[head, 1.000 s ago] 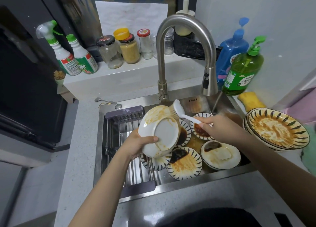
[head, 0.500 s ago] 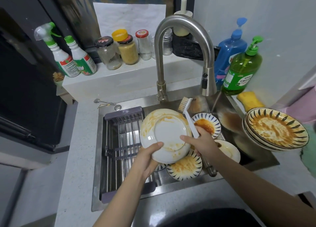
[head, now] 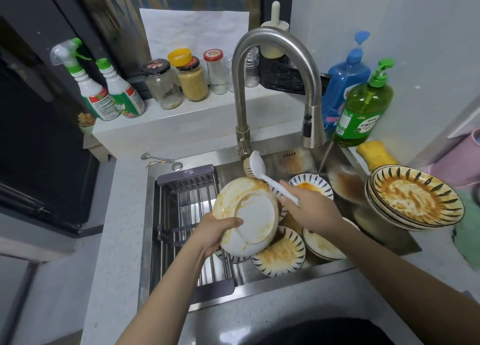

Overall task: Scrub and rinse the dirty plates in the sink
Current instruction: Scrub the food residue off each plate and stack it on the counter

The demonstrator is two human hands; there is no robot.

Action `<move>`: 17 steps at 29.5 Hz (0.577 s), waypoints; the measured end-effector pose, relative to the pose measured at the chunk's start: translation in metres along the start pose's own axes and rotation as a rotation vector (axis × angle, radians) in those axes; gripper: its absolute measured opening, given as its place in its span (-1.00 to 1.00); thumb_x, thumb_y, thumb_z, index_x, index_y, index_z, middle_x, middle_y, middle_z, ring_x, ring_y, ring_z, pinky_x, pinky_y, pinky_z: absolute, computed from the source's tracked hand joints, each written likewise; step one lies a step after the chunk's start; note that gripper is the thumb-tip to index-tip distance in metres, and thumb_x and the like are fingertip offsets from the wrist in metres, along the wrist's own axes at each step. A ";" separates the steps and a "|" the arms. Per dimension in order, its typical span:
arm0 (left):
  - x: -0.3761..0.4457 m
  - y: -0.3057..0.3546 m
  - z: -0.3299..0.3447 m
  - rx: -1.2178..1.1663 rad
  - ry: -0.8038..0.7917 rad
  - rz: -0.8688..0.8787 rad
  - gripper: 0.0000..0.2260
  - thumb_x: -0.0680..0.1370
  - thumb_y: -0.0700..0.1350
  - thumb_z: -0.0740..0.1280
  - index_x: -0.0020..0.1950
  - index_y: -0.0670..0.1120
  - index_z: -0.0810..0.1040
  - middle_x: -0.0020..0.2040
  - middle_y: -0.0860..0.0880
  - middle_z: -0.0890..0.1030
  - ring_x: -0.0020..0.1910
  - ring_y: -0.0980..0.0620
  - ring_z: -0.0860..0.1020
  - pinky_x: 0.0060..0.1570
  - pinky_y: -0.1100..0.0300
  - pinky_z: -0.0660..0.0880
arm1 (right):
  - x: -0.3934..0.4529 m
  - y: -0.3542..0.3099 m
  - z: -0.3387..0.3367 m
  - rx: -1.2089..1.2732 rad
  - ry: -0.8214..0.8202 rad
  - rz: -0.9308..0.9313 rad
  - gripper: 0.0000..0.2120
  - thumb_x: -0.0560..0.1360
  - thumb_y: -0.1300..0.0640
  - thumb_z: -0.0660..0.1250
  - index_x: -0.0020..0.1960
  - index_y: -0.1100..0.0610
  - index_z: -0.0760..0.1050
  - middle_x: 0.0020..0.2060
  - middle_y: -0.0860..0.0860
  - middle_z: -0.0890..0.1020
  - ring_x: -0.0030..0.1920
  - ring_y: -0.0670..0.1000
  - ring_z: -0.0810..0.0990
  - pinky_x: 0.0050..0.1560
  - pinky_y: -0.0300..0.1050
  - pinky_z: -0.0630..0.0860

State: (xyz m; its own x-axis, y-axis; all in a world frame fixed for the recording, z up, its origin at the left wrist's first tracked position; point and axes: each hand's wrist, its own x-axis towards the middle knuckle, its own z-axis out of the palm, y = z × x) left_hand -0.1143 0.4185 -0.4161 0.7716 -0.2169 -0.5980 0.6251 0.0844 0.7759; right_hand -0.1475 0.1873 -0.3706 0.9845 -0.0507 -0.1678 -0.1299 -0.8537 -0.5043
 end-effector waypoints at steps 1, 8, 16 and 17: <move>0.001 -0.001 0.001 0.036 0.024 0.024 -0.40 0.11 -0.26 0.54 0.14 -0.32 0.57 0.00 -0.22 0.68 -0.03 -0.20 0.65 -0.03 0.00 0.59 | -0.004 -0.003 -0.003 -0.101 0.041 -0.056 -0.59 0.62 -0.06 0.09 0.46 -0.18 0.24 -0.16 -0.10 0.54 -0.22 -0.06 0.53 -0.33 -0.16 0.46; 0.002 -0.002 -0.002 0.049 0.095 0.108 -0.60 0.18 -0.26 0.50 0.01 -0.21 0.61 -0.07 -0.16 0.69 -0.06 -0.15 0.64 -0.11 0.08 0.57 | -0.007 0.005 -0.022 -0.357 -0.072 -0.035 -0.65 0.63 0.05 0.01 0.36 -0.11 0.37 -0.26 -0.02 0.57 -0.28 0.00 0.58 -0.31 -0.12 0.50; 0.004 0.001 -0.010 0.149 0.077 0.133 -0.47 0.08 -0.15 0.57 0.02 -0.18 0.61 -0.01 -0.17 0.68 0.02 -0.18 0.63 0.00 -0.03 0.58 | -0.010 0.002 -0.027 -0.248 -0.099 0.002 -0.65 0.62 0.04 0.04 0.35 -0.15 0.40 -0.29 -0.03 0.59 -0.35 -0.02 0.53 -0.39 -0.15 0.44; 0.004 0.001 -0.011 0.207 0.086 0.143 -0.46 0.06 -0.10 0.57 0.01 -0.17 0.61 -0.02 -0.15 0.68 0.01 -0.17 0.63 0.00 -0.03 0.59 | -0.010 0.002 -0.029 -0.249 -0.114 0.021 -0.64 0.63 0.05 0.04 0.35 -0.13 0.41 -0.28 -0.02 0.59 -0.36 -0.02 0.52 -0.39 -0.16 0.42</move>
State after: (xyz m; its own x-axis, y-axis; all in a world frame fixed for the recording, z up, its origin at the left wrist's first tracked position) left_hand -0.1098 0.4282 -0.4199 0.8629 -0.1331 -0.4875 0.4785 -0.0945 0.8730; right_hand -0.1540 0.1711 -0.3457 0.9606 -0.0232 -0.2769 -0.1032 -0.9550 -0.2779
